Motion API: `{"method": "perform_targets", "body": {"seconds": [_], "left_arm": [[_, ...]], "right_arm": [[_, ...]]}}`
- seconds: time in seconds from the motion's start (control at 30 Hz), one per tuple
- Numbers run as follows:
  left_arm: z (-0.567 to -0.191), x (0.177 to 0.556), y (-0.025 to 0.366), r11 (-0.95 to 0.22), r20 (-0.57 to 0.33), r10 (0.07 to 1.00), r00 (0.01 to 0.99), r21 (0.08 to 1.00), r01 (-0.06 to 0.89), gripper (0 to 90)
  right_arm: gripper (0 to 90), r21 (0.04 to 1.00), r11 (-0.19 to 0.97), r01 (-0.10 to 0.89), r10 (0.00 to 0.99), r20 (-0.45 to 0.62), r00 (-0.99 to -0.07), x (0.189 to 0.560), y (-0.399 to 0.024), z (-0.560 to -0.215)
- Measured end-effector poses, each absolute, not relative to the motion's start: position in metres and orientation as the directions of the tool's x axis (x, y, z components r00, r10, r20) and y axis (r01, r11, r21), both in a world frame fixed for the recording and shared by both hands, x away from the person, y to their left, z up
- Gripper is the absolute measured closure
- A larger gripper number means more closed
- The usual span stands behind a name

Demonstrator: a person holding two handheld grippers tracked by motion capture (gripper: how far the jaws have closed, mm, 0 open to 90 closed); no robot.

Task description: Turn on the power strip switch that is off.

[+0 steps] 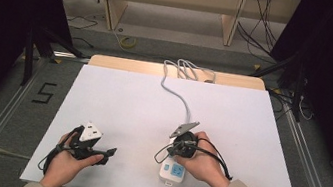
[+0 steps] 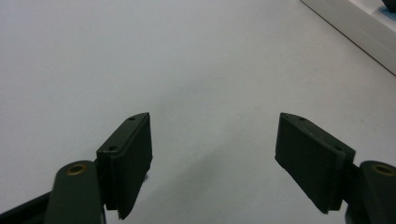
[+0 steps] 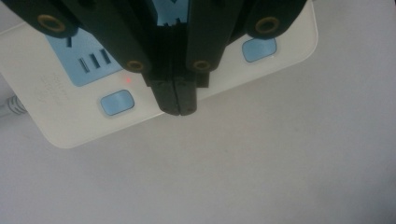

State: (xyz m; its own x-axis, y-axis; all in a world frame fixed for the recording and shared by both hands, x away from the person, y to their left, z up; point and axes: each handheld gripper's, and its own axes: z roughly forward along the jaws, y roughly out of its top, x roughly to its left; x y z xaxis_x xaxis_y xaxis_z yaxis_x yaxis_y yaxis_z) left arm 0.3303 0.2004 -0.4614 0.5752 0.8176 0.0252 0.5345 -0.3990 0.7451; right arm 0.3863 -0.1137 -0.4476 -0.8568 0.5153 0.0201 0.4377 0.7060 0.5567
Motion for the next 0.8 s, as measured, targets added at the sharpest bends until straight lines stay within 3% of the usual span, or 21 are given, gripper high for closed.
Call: {"method": "perform_targets", "body": {"seconds": [0.8], "left_arm": [[-0.4618,0.3305,0.2002,-0.4,0.025,0.818,0.575,0.744,0.535,26.9]], "right_arm": [[90.0,0.537,0.711,0.454,0.525,0.024,-0.851,0.3868,-0.1113,-0.4461]]}}
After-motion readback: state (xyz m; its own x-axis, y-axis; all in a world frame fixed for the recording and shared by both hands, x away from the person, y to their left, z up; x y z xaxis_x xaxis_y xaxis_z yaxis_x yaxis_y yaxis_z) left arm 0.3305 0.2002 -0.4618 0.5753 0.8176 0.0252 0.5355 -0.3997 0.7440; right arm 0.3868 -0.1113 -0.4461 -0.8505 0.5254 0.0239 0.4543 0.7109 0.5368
